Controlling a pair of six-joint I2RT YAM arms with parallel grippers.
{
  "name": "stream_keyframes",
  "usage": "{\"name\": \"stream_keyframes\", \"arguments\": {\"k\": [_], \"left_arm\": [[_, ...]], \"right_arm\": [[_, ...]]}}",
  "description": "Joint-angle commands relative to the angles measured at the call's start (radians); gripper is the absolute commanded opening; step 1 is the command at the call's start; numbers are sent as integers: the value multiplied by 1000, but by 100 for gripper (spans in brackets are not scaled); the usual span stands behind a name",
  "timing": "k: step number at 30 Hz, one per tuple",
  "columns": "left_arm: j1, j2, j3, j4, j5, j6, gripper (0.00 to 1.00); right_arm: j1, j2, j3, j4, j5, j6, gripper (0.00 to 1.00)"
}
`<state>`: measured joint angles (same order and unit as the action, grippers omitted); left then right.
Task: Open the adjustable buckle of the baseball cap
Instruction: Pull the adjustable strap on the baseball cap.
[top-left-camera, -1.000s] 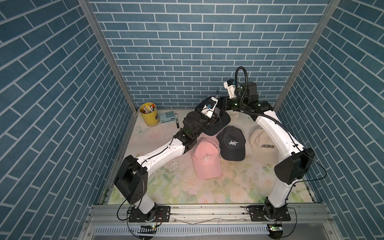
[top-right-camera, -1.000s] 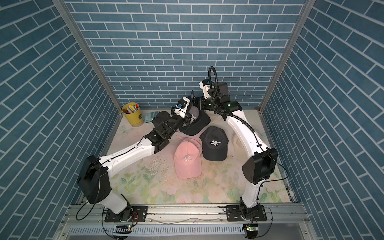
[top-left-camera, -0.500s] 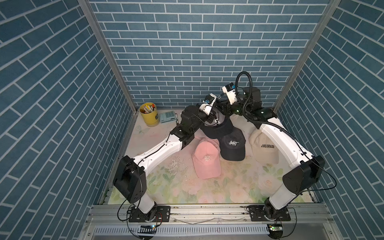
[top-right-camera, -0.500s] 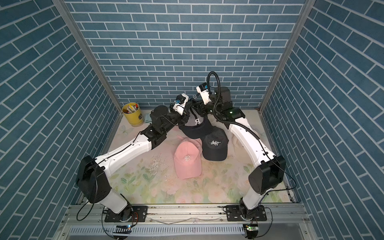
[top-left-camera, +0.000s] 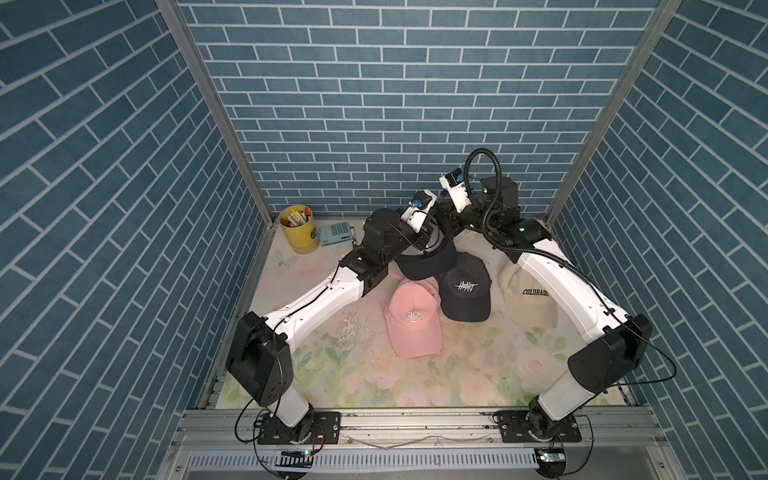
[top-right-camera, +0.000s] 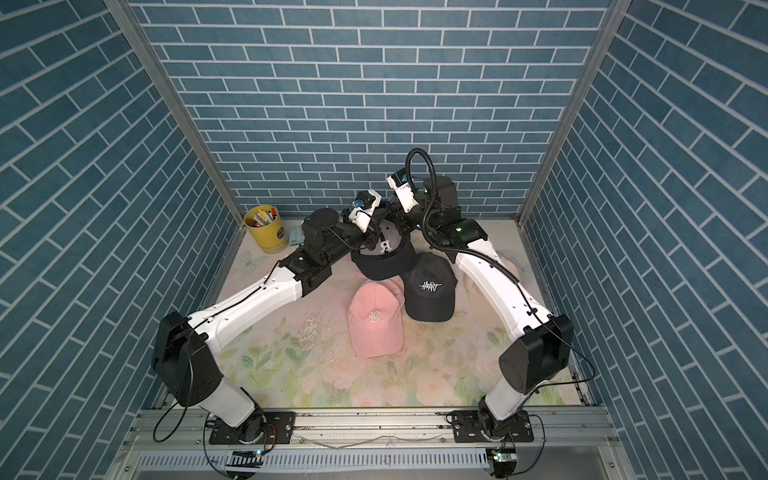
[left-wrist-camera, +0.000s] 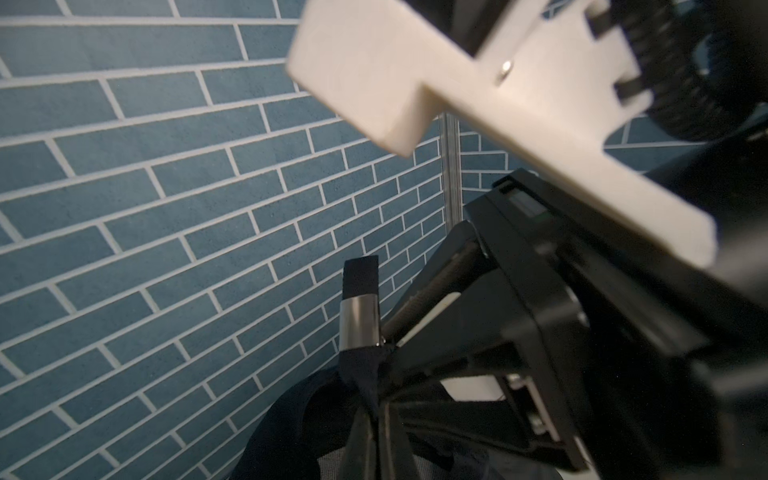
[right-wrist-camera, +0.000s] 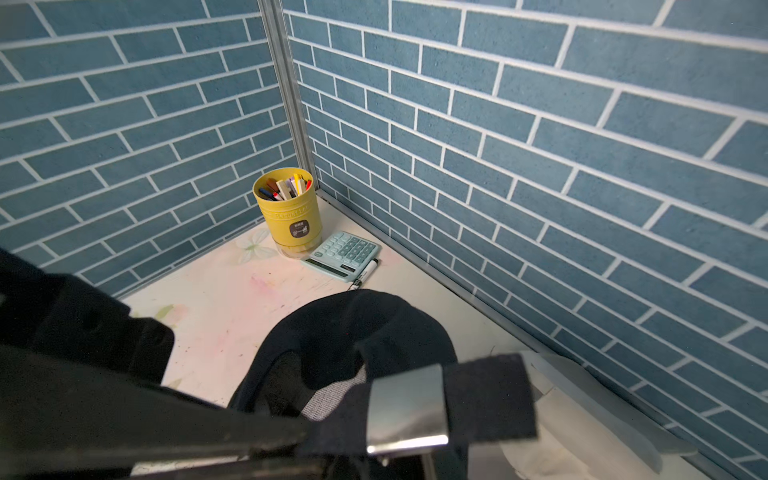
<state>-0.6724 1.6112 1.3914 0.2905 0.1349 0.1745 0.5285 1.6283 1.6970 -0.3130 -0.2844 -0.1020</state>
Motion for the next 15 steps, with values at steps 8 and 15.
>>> {"name": "stream_keyframes", "arguments": {"k": [8,15], "left_arm": [[-2,-6,37,-24,39,-9,0],[-1,-17,24,-74,100,-7,0]], "right_arm": [[8,-41,-42,84,80,-14,4],[10,-36,-45,114,229,77,0]]}}
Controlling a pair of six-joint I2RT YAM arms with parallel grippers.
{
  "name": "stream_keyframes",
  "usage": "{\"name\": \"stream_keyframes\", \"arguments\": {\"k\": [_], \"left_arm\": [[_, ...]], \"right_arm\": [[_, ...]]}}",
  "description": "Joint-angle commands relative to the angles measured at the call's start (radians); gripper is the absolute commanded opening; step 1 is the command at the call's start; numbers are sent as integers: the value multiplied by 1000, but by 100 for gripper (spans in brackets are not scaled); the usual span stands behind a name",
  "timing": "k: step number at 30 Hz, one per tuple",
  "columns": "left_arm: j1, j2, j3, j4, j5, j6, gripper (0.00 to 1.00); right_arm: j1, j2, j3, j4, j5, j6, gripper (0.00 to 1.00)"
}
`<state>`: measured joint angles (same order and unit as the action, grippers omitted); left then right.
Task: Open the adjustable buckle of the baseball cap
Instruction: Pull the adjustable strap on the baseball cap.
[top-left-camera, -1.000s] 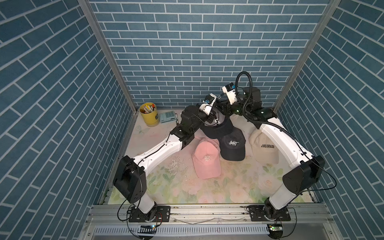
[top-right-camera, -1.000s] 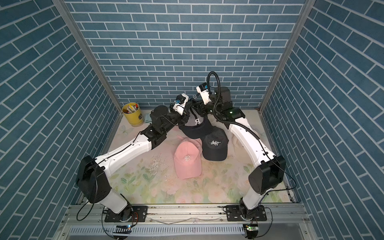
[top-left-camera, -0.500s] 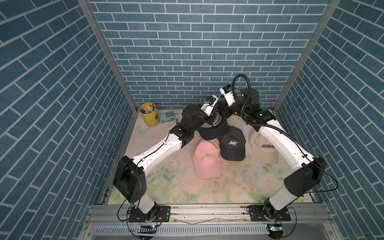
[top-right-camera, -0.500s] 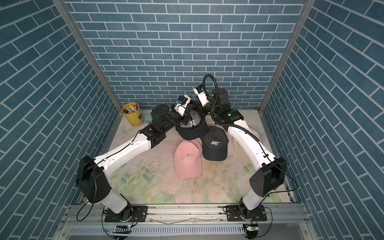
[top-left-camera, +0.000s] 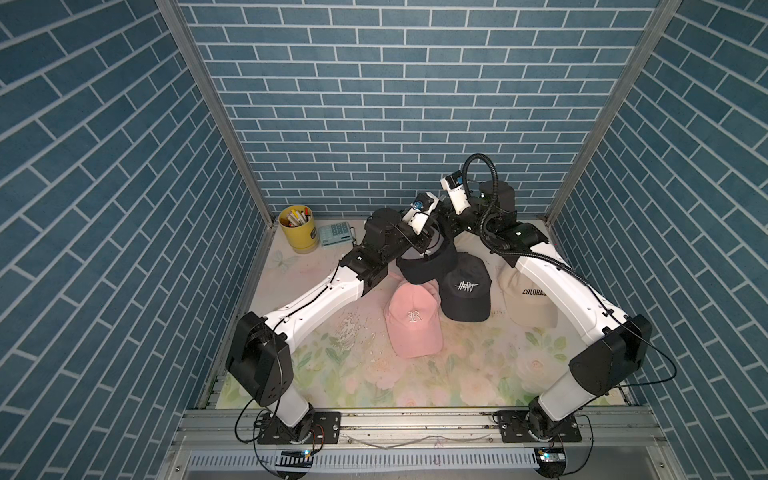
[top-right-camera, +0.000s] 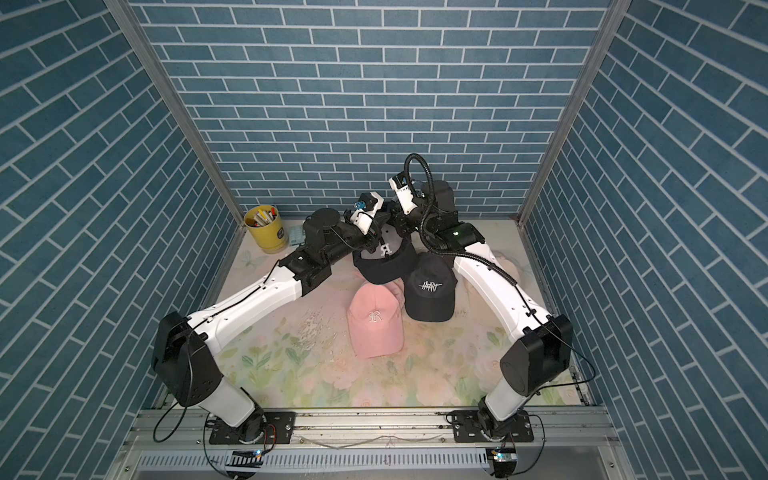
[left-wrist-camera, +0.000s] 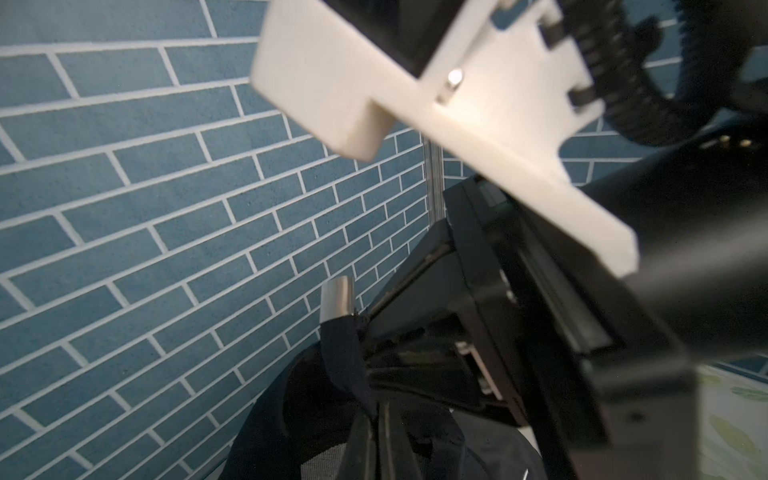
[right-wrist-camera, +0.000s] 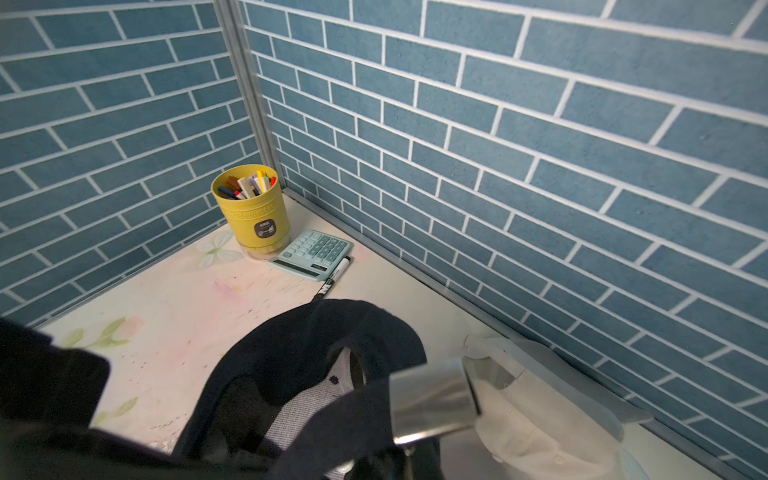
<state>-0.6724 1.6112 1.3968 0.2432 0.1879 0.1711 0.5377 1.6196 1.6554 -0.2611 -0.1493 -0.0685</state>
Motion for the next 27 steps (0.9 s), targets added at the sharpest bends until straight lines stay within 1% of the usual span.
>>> {"name": "stream_keyframes", "arguments": {"k": [1,5,9,10,11,12,14,15,17,18,22,23,25,27], "left_arm": [[-1,-25,8,-38,47,3,0],[0,-77,-65,-28,-25,14,0],[33,-142,-165,82,-207,-37,0],[54,-150,-179,110,-233,-63,7],[68,-149,-179,123,-247,-85,28],[82,-141,-165,125,-245,-105,58],[87,-123,-124,107,-265,-129,84],[87,-123,-121,111,-270,-143,89],[88,-141,-153,135,-287,-174,92],[87,-162,-185,158,-303,-194,97],[67,-262,-345,233,-353,-264,99],[51,-283,-375,244,-366,-272,98],[-14,-320,-437,276,-418,-257,98],[-75,-330,-488,313,-435,-232,98]], "right_arm": [[-1,-27,-3,61,113,44,0],[-5,-17,17,39,175,65,0],[-10,14,72,-10,191,100,0],[-9,24,90,-27,188,110,0],[-9,33,105,-38,186,131,0],[-9,44,122,-48,182,161,0],[-1,65,155,-69,199,236,0],[6,80,183,-90,223,284,0],[28,112,237,-133,293,363,0],[43,131,268,-158,334,396,0],[98,232,430,-279,519,500,0],[103,257,473,-313,543,521,0],[121,313,575,-390,611,569,0],[135,352,644,-431,633,597,0]]}}
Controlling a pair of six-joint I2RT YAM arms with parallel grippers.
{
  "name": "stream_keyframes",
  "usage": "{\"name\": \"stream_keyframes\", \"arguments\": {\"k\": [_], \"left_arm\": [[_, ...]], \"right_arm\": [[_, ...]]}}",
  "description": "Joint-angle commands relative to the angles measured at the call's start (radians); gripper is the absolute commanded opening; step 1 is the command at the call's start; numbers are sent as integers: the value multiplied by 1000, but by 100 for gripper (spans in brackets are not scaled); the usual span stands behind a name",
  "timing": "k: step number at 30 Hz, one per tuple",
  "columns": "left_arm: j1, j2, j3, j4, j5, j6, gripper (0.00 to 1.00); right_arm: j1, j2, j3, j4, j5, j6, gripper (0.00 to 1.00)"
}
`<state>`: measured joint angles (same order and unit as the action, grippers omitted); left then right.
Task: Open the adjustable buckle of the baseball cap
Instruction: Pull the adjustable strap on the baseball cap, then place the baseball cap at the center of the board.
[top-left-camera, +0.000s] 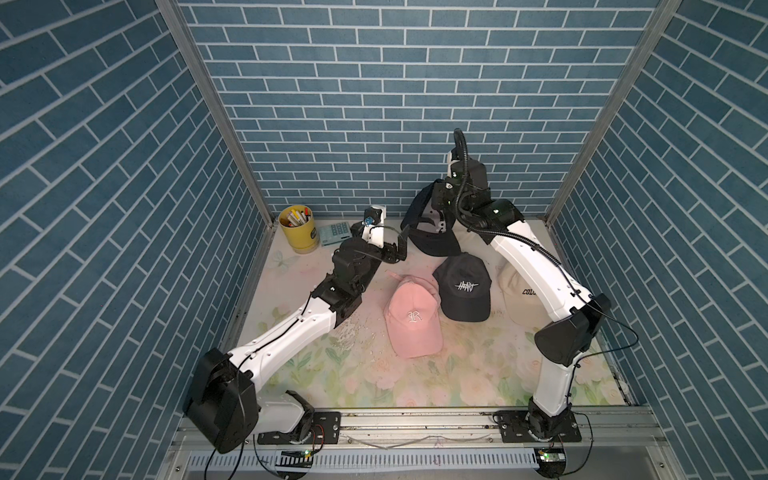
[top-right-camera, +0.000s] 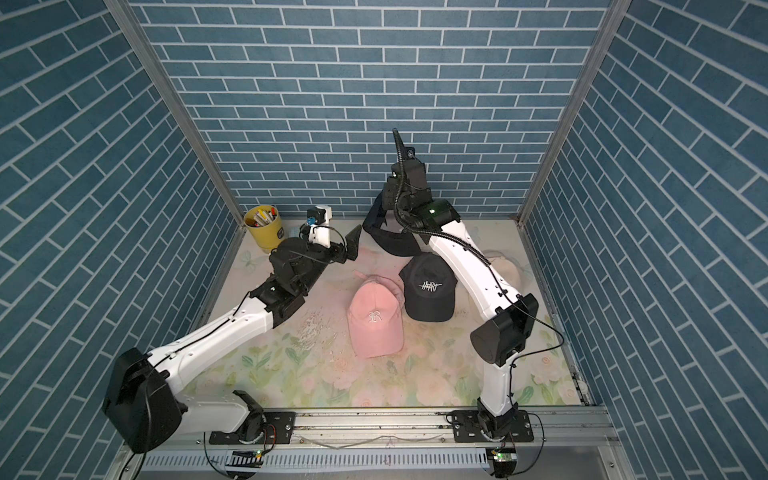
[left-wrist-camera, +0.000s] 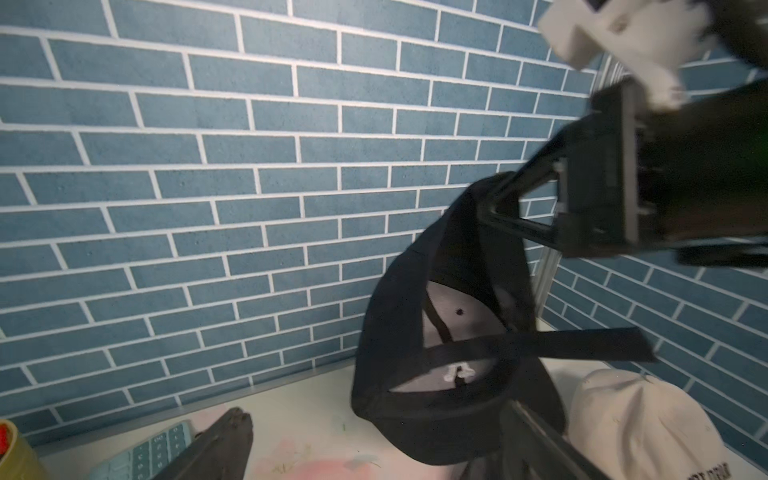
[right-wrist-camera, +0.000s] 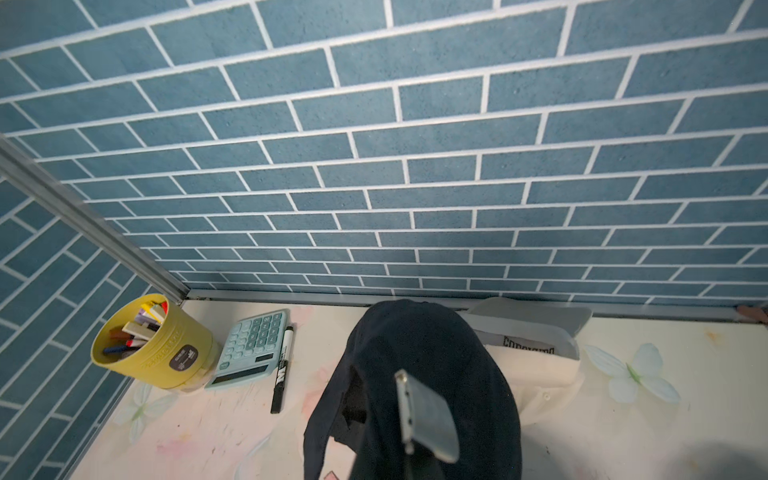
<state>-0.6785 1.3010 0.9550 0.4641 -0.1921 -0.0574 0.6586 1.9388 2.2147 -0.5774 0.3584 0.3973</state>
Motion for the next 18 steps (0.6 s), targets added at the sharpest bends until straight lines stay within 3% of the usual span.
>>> {"name": "stream_keyframes", "arguments": {"k": [1,6,14,18], "left_arm": [[-90,-19,-73,123,-52,-13,98],[-148,48,-156,315,-41,-59,99],[-179,233,-121,454,-96,-86,100],[-195,336,-31,457,-147,-101,100]], "right_arm": [[22,46,109,-126,138,148,0],[60,92,186,-137,158,197,0],[126,116,259,-194,240,230,0],[145,111,259,-202,276,243,0]]}}
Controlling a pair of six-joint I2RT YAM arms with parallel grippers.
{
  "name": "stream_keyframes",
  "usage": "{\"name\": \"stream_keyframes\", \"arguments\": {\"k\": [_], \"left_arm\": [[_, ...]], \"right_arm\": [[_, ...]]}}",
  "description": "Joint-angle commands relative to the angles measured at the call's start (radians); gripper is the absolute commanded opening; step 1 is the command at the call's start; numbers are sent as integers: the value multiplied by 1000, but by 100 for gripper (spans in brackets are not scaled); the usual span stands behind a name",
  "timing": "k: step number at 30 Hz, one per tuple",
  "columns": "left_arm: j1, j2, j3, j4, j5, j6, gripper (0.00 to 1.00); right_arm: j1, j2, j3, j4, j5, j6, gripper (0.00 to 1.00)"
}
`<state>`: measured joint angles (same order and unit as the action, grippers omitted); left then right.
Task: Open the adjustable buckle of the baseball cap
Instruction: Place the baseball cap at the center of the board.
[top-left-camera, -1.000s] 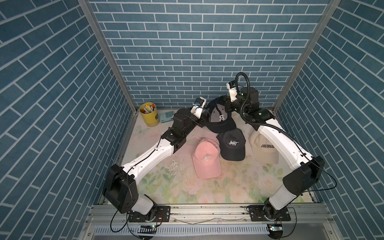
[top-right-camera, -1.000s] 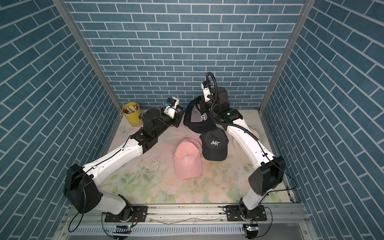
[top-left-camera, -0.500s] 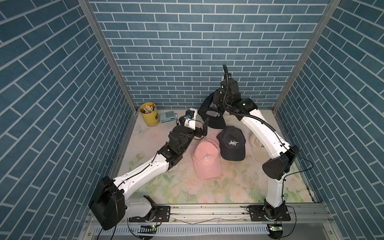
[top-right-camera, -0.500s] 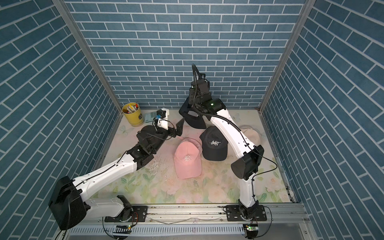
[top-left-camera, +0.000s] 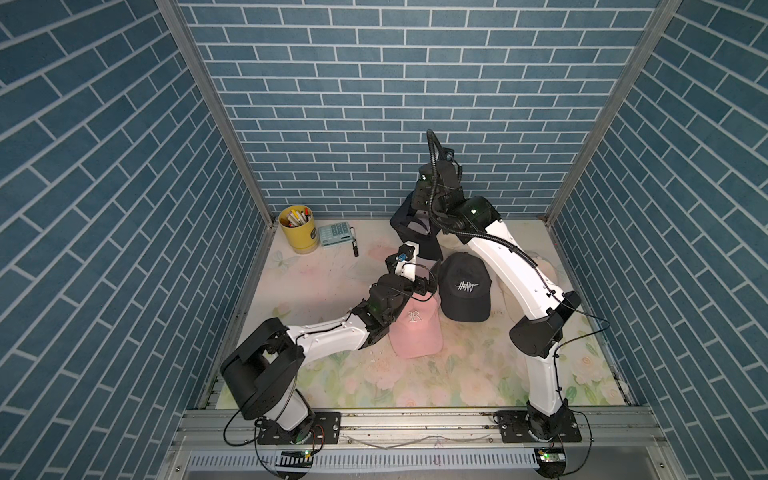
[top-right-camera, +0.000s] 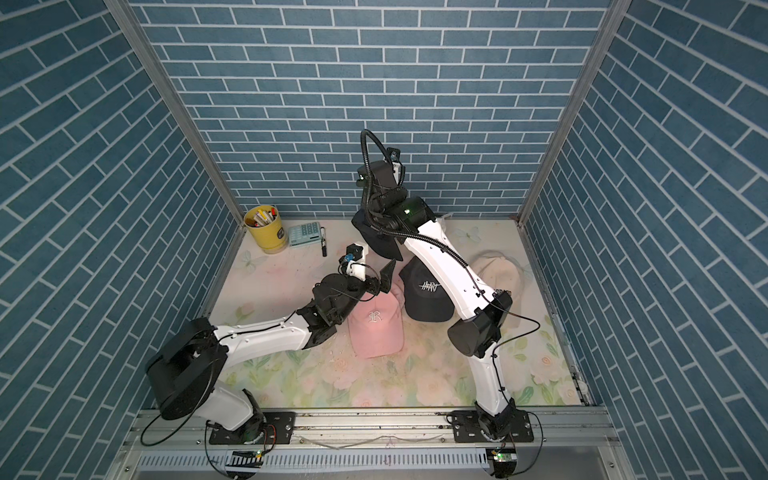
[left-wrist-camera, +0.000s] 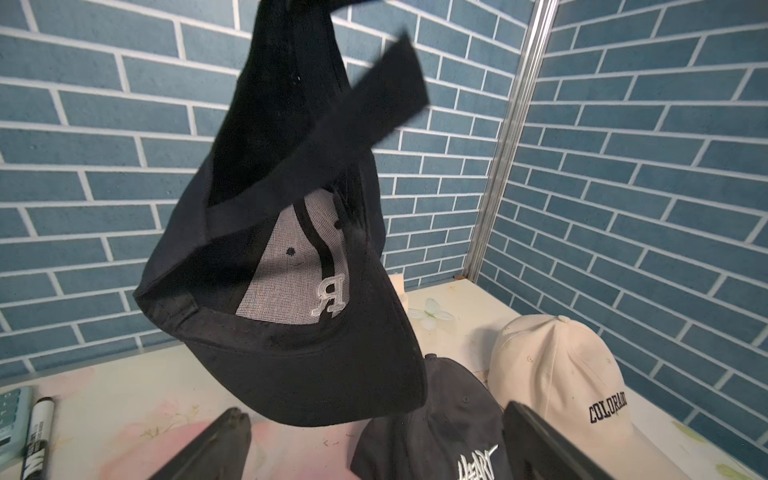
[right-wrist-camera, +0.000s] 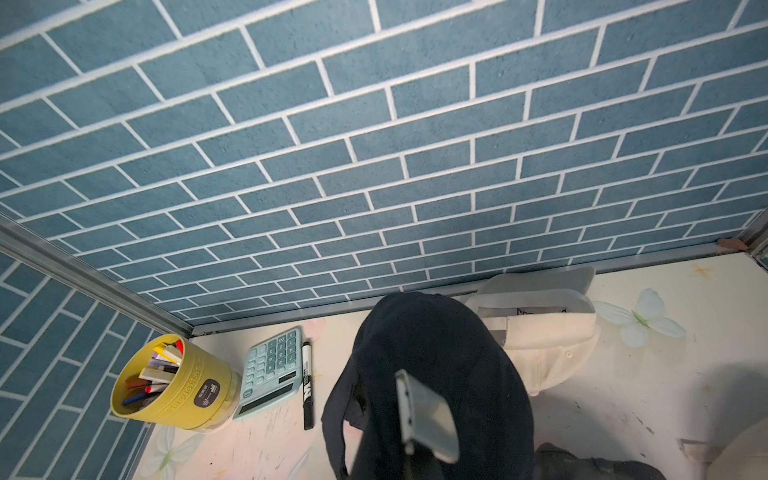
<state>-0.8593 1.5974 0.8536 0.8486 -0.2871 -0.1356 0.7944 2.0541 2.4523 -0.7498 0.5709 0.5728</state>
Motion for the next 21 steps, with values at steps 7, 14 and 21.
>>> {"name": "stream_keyframes", "arguments": {"k": [7,14,21], "left_arm": [[-31,174,177,107,-181,-91,100],[-23,174,177,8,-282,-149,47],[8,19,37,-7,-229,-152,0]], "right_arm": [[29,-5,19,-32,92,85,0],[30,-25,-10,-26,97,70,0],[19,-55,-87,46,71,-17,13]]}}
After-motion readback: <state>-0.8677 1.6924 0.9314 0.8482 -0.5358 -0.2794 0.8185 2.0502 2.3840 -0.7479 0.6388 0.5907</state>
